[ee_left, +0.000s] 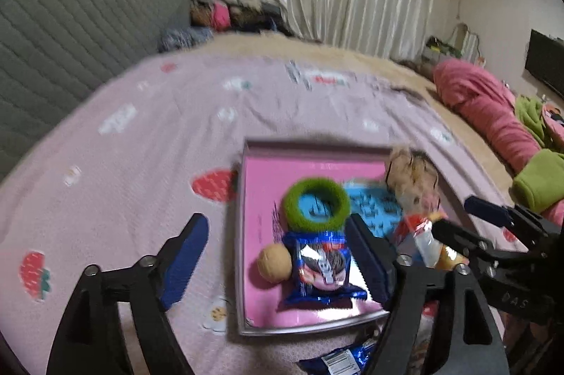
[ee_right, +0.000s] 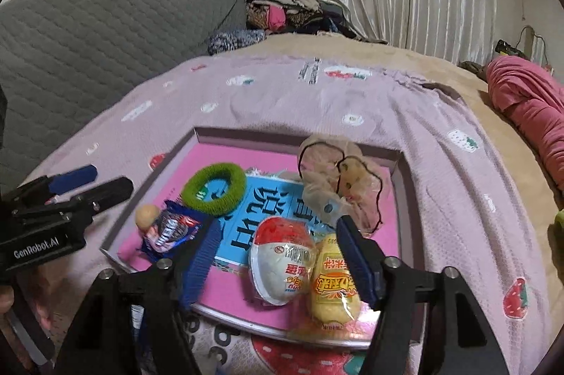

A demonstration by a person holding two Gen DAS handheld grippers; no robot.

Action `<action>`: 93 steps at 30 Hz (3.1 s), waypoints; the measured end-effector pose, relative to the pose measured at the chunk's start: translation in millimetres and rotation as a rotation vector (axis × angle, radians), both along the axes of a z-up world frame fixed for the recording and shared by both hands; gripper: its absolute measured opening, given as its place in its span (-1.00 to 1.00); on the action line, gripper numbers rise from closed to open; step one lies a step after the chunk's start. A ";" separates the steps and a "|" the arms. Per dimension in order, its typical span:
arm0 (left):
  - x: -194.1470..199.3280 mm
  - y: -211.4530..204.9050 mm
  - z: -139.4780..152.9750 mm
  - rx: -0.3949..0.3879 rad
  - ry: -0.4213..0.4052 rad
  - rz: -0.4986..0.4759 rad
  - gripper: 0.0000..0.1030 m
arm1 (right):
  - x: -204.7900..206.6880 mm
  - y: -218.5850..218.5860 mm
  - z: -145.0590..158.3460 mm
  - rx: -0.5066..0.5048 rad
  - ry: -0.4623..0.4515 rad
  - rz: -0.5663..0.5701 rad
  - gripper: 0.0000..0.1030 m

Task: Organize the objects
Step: 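Open both tools and withdraw them from the tray, then move the left tool to the blue biscuit pack while the right tool approaches the red egg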

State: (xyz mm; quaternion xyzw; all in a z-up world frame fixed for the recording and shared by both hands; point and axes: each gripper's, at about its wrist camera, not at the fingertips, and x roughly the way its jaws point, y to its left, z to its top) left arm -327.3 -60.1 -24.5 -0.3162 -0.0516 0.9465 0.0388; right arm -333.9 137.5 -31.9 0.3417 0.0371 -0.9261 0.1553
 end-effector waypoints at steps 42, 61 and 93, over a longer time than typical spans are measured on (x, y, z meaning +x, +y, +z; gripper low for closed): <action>206.7 36.2 90.9 -0.088 0.035 0.069 0.69 | 208.9 34.9 114.1 0.057 0.099 -0.007 0.75; 217.1 36.5 65.4 -0.073 -0.056 0.034 0.69 | 232.4 20.2 87.4 0.097 0.051 0.020 0.77; 140.2 50.8 -15.7 -0.070 -0.222 -0.002 0.69 | 174.3 9.2 -1.0 0.131 -0.106 0.046 0.77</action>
